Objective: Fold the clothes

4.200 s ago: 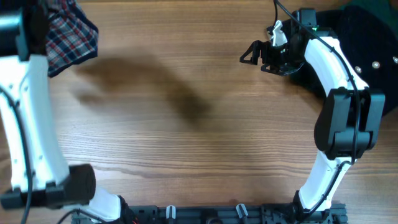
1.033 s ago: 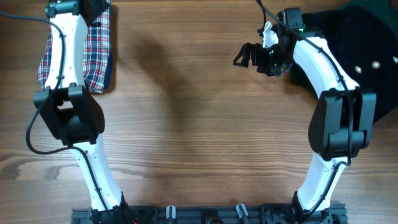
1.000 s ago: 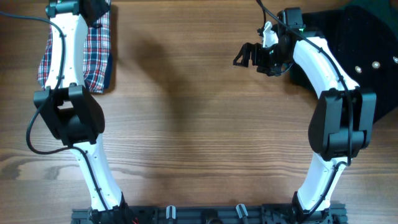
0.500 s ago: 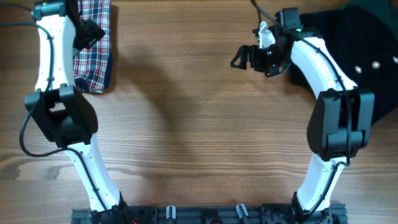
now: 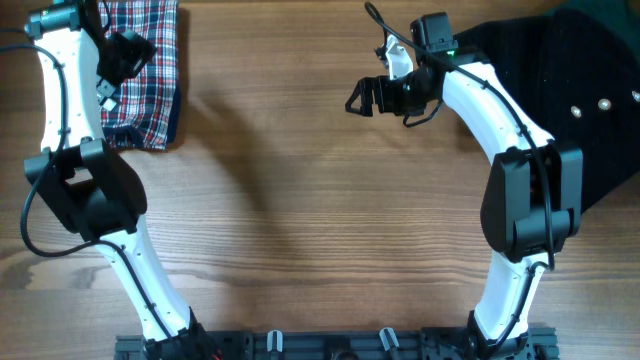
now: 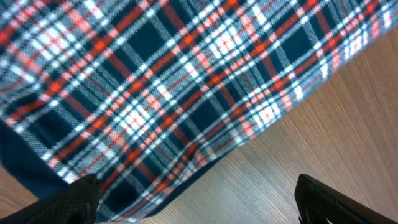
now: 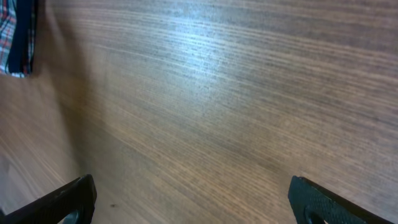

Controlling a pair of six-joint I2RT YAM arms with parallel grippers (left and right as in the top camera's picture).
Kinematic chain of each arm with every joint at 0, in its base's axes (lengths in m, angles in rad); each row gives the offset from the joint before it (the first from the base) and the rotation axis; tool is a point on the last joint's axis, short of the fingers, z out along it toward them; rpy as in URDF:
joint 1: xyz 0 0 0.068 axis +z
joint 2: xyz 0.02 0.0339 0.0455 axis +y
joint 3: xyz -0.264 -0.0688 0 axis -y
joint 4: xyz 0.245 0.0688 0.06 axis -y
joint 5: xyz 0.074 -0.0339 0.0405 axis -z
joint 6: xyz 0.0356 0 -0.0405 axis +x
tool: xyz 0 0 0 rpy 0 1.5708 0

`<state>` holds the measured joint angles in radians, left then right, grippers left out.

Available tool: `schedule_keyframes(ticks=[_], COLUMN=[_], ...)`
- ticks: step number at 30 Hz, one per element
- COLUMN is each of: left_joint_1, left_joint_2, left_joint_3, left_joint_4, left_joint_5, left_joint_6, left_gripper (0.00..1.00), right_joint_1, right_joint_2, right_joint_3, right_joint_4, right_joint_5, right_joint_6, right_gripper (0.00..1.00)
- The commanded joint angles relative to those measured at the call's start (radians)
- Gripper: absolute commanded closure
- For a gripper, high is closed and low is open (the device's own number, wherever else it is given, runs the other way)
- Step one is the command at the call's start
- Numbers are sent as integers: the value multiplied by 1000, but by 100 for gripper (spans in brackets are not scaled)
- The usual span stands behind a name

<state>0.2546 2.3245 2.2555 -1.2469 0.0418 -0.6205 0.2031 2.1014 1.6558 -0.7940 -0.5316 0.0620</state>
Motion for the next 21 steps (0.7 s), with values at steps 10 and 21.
schedule_keyframes(ticks=[10,21], left_joint_1=[-66,-69], left_joint_2=[159,185], left_joint_3=[-20,-20], left_joint_4=[43,92], left_joint_5=[-109,-218], left_joint_6=[-16,-13], left_gripper=[0,0], right_joint_1=[-4,-4], right_joint_2=[-31,-31], right_joint_3=[16,16], right_joint_4=[-23,-30], right_joint_5=[-18,-19], right_joint_6=[2,21], right_gripper=[0,0])
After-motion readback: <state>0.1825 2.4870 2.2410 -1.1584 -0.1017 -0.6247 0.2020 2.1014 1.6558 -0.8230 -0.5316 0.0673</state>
